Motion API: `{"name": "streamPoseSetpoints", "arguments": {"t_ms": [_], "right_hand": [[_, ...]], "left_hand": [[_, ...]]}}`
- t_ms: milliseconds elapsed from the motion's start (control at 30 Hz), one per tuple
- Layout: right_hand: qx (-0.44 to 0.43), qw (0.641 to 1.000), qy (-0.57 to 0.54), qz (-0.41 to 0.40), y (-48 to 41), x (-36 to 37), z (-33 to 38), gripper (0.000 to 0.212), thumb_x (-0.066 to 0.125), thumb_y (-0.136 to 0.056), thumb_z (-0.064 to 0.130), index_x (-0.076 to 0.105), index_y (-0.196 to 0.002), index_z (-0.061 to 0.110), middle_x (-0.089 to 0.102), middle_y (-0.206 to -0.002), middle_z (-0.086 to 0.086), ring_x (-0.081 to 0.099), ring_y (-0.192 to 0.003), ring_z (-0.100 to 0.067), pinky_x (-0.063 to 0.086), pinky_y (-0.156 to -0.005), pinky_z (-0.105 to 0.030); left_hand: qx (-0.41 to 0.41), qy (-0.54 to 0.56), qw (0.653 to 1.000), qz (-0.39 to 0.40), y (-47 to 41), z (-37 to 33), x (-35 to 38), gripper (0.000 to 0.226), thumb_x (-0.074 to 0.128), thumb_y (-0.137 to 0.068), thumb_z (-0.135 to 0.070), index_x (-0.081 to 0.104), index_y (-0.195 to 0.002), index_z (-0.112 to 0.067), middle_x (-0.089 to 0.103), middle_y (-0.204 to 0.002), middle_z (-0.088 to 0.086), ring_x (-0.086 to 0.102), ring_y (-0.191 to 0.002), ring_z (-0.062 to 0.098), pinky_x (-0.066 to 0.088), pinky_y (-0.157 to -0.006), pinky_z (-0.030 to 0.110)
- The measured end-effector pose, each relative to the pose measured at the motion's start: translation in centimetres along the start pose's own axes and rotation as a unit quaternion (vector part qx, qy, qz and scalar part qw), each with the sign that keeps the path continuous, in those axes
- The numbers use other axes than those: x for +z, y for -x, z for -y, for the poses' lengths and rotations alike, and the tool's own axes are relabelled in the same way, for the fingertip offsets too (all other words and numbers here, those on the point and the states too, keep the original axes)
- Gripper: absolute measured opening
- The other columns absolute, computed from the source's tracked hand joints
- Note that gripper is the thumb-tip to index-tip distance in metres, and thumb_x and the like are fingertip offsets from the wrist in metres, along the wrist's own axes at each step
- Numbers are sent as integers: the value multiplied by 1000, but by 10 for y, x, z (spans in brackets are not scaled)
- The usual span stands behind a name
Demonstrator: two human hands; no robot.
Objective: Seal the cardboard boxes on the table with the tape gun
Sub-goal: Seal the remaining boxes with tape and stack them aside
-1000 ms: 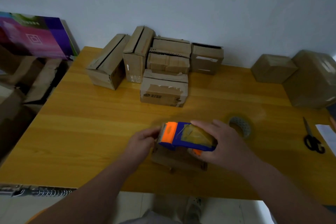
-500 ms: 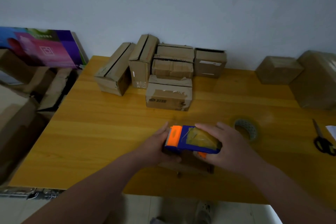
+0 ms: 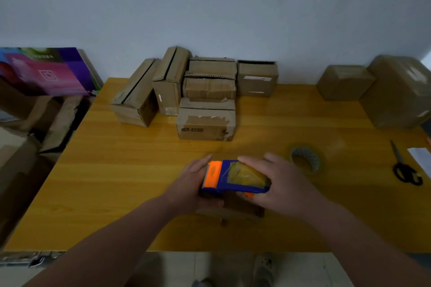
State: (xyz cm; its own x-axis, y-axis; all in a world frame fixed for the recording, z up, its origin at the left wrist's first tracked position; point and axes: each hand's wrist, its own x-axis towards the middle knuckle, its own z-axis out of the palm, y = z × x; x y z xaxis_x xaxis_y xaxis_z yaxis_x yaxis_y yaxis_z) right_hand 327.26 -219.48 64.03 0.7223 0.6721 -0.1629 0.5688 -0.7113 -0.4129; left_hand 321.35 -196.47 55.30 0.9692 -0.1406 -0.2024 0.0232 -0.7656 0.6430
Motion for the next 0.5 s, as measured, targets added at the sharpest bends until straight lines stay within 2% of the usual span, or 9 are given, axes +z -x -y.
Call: {"name": "streamPoseSetpoints", "arguments": {"t_ms": [33,133,233,300,367,433,500], "right_hand": [[-2,1000,-5,7,1,-1,-1,80,69,-81,53,24,-146,46,35,-107,10,40,-97,-2,38,-65,-10],[-10,999,-11,35,10,-10,-10,79,69,-80,53,21,-142,55,36,-106,13,44,-95,-3,43,-69,-14],[13,999,-25,35,29,-25,-32,76,73,-76,53,21,-130,65,40,-105,14,50,-92,-3,45,-69,-15],[34,998,-30,40,39,-28,-43,78,75,-74,53,25,-132,64,40,-104,16,50,-90,0,42,-66,-12],[38,998,8,53,42,-25,-47,79,72,-76,55,20,-135,62,39,-104,15,49,-89,0,42,-66,-11],[30,998,29,47,41,-17,-49,80,69,-78,58,18,-140,59,39,-105,13,49,-90,-4,47,-70,-17],[26,999,22,32,40,-12,-53,80,68,-77,59,22,-142,55,40,-106,11,49,-90,-5,49,-73,-22]], "left_hand": [[-5,-1,1000,5,1,-1,0,97,72,-64,-68,30,-145,-36,4,-160,-11,5,-146,20,18,-117,47],[-30,-23,999,22,1,-5,-2,106,60,-61,-78,22,-149,-33,1,-160,-12,-2,-147,20,17,-118,48],[-53,-67,996,42,1,-9,-5,97,65,-72,-65,15,-150,-34,-7,-160,-13,-8,-147,18,20,-116,50],[-52,-81,994,46,2,-11,-8,95,64,-74,-64,15,-150,-36,-10,-160,-13,-10,-147,20,20,-116,51],[-52,-92,993,59,2,-15,-9,96,60,-72,-69,14,-150,-36,-13,-159,-12,-12,-146,21,19,-115,51],[-52,-129,988,66,3,-19,-11,102,47,-66,-79,11,-151,-35,-20,-157,-13,-18,-145,20,14,-117,53],[-33,-206,976,64,3,-24,-14,100,45,-72,-78,7,-152,-32,-22,-156,-13,-25,-142,16,1,-118,53]]}}
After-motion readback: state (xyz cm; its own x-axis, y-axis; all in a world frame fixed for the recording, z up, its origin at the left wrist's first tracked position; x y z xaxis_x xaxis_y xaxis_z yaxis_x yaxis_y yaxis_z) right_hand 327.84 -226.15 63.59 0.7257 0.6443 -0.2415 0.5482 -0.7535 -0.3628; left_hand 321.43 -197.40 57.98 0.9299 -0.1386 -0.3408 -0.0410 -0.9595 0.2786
